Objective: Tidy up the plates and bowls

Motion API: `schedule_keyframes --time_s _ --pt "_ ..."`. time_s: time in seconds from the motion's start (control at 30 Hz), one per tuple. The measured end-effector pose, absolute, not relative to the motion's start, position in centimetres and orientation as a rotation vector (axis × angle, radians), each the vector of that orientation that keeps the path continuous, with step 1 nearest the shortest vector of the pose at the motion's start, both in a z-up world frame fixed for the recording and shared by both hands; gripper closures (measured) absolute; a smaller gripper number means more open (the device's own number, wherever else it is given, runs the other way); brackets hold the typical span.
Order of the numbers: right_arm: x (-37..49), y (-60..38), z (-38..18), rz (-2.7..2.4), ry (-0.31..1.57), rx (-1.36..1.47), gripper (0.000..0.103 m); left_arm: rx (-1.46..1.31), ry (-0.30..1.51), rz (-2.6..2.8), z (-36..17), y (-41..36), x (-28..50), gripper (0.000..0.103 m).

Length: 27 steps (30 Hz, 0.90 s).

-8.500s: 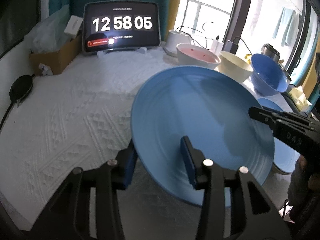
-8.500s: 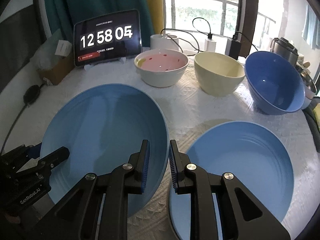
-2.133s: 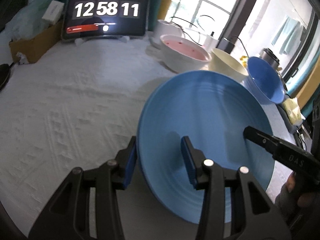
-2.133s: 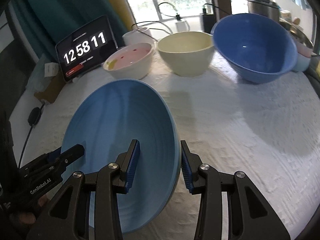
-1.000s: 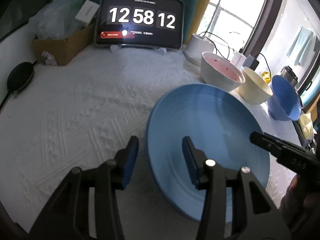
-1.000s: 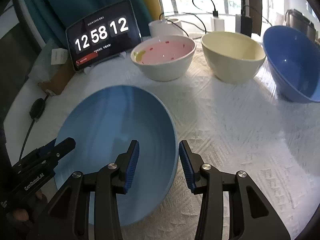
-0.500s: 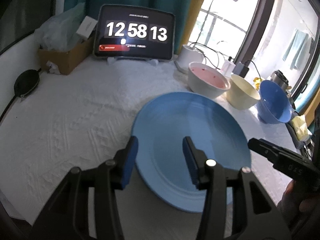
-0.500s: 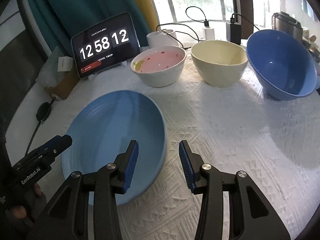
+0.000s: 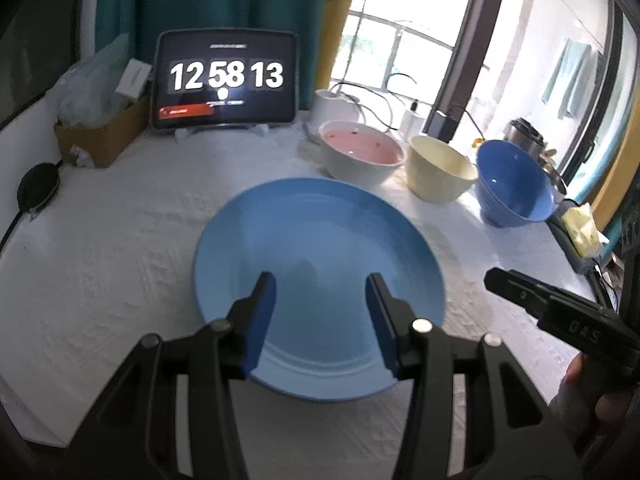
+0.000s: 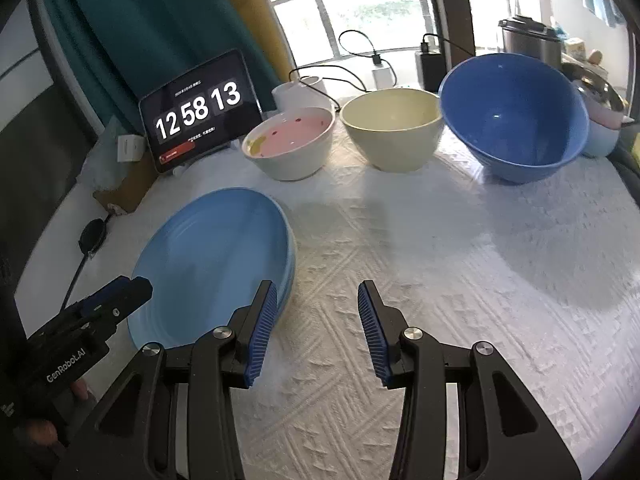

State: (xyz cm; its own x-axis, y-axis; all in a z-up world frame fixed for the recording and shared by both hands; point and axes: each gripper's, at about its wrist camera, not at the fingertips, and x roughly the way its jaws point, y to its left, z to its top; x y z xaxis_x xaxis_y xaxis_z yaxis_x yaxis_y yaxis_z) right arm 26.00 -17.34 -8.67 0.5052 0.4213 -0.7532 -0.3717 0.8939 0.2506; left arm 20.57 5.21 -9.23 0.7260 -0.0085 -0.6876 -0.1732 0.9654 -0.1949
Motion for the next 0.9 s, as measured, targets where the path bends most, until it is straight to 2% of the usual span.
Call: schedule_keyframes --time_s 0.9 --pt "26.9 -27.9 -9.6 0.405 0.9 0.212 0.058 -0.107 0.78 0.013 -8.9 -4.9 23.6 0.055"
